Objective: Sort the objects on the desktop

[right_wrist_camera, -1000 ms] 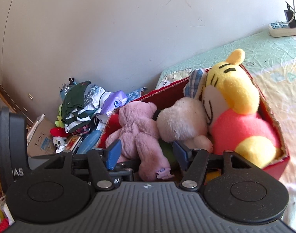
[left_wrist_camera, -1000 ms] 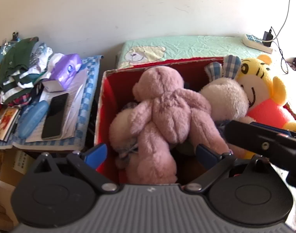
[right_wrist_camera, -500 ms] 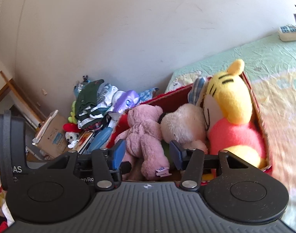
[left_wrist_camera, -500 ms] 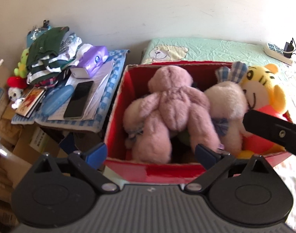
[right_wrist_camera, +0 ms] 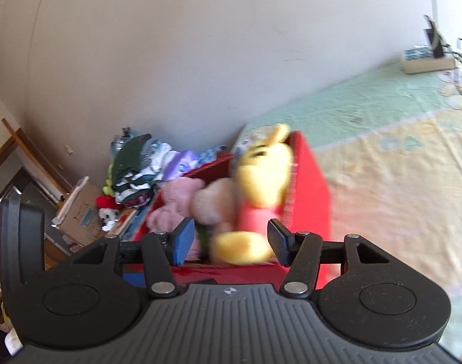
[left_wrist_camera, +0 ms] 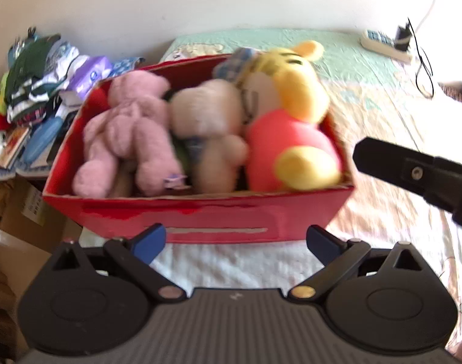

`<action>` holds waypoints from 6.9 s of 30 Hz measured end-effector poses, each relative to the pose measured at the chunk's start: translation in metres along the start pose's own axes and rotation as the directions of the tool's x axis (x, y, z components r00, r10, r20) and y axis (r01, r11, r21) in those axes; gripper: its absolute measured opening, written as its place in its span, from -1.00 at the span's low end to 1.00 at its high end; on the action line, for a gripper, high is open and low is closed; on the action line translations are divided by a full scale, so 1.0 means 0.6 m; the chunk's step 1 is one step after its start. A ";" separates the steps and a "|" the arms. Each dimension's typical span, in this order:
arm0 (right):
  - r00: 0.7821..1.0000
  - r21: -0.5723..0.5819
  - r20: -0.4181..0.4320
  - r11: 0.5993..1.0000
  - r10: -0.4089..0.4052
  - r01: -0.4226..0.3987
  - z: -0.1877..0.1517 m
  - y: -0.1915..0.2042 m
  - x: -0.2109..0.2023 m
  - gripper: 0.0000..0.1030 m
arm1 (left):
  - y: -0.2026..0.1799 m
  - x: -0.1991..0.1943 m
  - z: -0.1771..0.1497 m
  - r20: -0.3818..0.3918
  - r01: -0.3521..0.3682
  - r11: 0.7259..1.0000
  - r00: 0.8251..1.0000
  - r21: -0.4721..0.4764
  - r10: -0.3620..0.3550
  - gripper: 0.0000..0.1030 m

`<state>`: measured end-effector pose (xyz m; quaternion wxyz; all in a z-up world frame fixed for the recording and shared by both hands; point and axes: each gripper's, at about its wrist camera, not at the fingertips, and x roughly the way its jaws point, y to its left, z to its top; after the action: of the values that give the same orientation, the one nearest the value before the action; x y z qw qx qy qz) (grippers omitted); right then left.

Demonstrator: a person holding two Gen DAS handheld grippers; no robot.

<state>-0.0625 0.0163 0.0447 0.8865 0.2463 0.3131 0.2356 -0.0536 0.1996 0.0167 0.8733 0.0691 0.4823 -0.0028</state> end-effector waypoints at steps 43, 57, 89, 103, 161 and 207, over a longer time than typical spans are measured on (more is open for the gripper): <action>0.883 -0.024 -0.140 0.893 -0.449 0.450 -0.093 -0.010 0.003 0.15 | 0.064 0.051 -0.064 -0.147 0.018 0.999 0.989 0.044 -0.011 0.93; 0.917 -0.088 -0.106 0.922 -0.384 0.376 -0.110 0.148 0.085 0.15 | 0.224 0.033 -0.050 -0.109 0.084 0.996 0.990 -0.019 -0.085 0.94; 0.866 -0.154 0.032 0.853 -0.499 0.498 0.040 0.220 0.137 0.54 | 0.274 0.011 0.127 -0.004 0.041 0.998 0.999 -0.046 -0.041 0.95; 0.836 -0.172 -0.016 0.825 -0.548 0.538 0.048 0.212 0.172 0.70 | 0.274 0.041 0.110 -0.028 0.035 0.998 0.999 -0.049 -0.036 0.95; 0.846 -0.172 -0.120 0.850 -0.519 0.497 0.011 0.183 0.174 0.76 | 0.246 0.043 0.075 -0.023 0.005 0.997 1.000 -0.072 -0.007 0.94; 0.828 -0.200 -0.108 0.827 -0.551 0.525 0.025 0.195 0.223 0.75 | 0.279 0.104 0.104 -0.051 0.049 0.997 0.997 -0.057 -0.052 0.94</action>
<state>0.0096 0.1781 0.0647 0.9056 0.0553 0.4200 0.0192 0.0443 0.3614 0.0170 0.8615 0.0326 0.5067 -0.0095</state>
